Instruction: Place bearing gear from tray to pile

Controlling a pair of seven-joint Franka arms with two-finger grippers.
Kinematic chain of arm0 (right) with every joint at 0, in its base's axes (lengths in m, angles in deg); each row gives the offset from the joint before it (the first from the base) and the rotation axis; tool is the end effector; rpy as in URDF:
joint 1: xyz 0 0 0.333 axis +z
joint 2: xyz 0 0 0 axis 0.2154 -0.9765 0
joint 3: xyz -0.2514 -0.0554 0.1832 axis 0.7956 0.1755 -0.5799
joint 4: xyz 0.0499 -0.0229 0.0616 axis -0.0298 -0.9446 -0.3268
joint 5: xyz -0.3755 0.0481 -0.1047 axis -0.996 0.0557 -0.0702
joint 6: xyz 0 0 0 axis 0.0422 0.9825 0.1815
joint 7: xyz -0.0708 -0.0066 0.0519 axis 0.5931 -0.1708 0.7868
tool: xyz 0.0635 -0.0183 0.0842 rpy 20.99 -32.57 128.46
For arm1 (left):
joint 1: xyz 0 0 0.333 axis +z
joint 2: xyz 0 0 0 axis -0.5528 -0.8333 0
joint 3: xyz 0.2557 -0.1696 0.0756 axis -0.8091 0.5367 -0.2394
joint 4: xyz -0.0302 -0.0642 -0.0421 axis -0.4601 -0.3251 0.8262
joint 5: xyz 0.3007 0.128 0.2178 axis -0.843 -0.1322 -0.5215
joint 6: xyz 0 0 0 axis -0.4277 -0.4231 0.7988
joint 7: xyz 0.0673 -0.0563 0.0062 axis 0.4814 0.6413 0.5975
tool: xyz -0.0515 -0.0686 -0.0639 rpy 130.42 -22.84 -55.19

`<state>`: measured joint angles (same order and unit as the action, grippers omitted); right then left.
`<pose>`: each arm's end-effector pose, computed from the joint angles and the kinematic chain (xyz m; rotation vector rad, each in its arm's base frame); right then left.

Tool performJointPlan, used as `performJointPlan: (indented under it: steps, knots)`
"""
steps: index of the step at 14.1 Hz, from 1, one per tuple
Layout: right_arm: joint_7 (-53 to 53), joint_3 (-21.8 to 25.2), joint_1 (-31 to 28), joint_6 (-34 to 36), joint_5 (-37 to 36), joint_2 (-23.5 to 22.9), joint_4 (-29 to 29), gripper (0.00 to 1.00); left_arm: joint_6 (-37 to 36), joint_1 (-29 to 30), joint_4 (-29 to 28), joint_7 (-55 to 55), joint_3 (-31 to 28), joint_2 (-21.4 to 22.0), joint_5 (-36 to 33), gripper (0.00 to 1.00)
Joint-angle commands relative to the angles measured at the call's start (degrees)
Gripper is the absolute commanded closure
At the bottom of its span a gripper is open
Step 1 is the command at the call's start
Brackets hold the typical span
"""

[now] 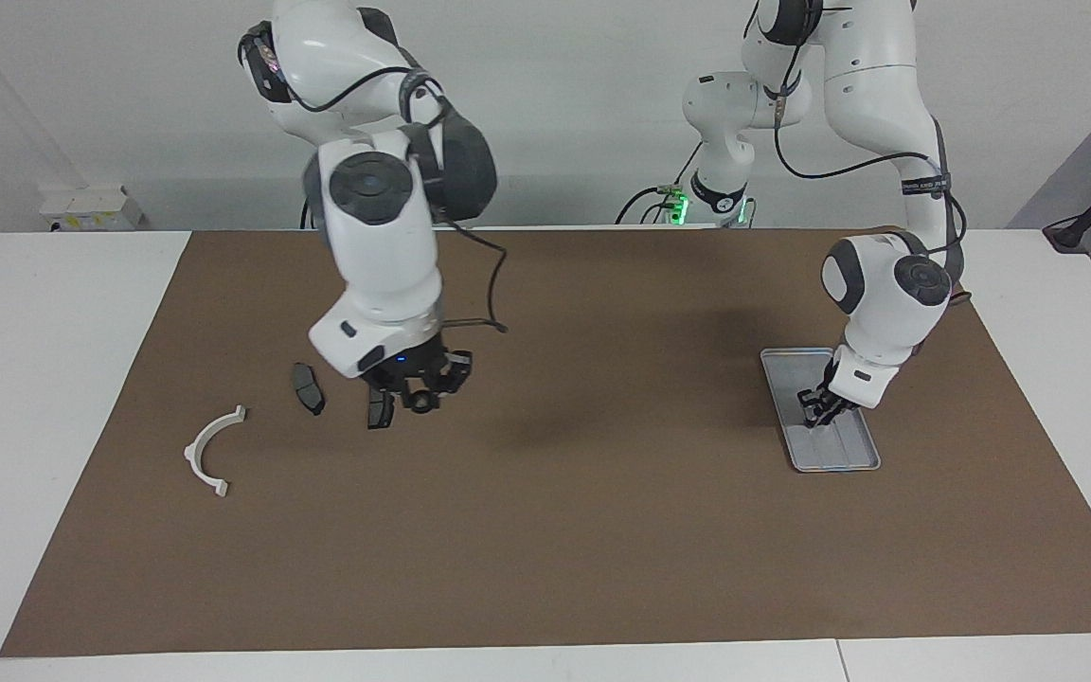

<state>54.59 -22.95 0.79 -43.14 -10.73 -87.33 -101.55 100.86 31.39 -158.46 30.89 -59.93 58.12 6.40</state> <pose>0.6985 0.1541 0.5147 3.0968 0.1220 0.0113 0.6048 -0.0064 0.3001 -3.1337 -0.1791 -0.1004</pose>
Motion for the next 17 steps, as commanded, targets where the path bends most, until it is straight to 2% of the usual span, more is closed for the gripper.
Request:
performJointPlan:
  steps: [1, 3, 5, 6, 8, 10, 12, 15, 17]
  knots:
    - [-13.8, -1.05, -6.7, -5.52, 0.16, 1.38, -6.88, 1.0, 0.65, -0.03, -1.05, -0.13, -0.5, 0.19, -0.72, 0.92]
    - [-19.09, -1.05, -9.96, -13.15, 0.24, 3.15, -14.6, 1.0, -2.32, -0.55, 1.22, 0.57, -0.32, 0.19, -0.28, 0.92]
    - [-21.83, -1.05, -12.34, -22.56, 0.25, 3.94, -22.69, 1.0, -10.21, -4.49, 7.36, 8.18, -0.41, 0.19, -0.19, 0.92]
    - [-21.84, -1.05, -12.69, -25.47, 0.33, 3.94, -25.26, 1.0, -13.82, -7.04, 10.0, 13.09, -0.41, 0.19, -0.28, 0.92]
    - [-21.31, -1.05, -12.96, -27.43, 0.51, 2.02, -26.07, 1.0, -19.81, -13.53, 15.71, 23.72, -0.5, -0.25, -0.37, 0.92]
    - [-20.61, -1.05, -13.22, -28.57, 0.68, -0.53, -26.16, 1.0, -20.71, -20.39, 19.59, 34.8, -0.58, -1.92, -0.63, 0.91]
    - [-20.08, -0.96, -13.23, -30.33, 0.6, -1.24, -27.29, 1.0, -20.1, -25.58, 20.13, 40.72, -0.58, -2.71, -0.63, 0.91]
    - [-18.59, -1.05, -12.96, -35.69, 0.6, -1.15, -31.69, 1.0, -17.12, -31.13, 26.53, 49.67, -0.58, -10.77, -0.54, 0.91]
    - [-18.06, -1.05, -12.96, -36.05, 0.68, -1.15, -32.57, 1.0, -13.95, -32.02, 24.63, 50.76, -0.5, -11.15, -0.89, 0.91]
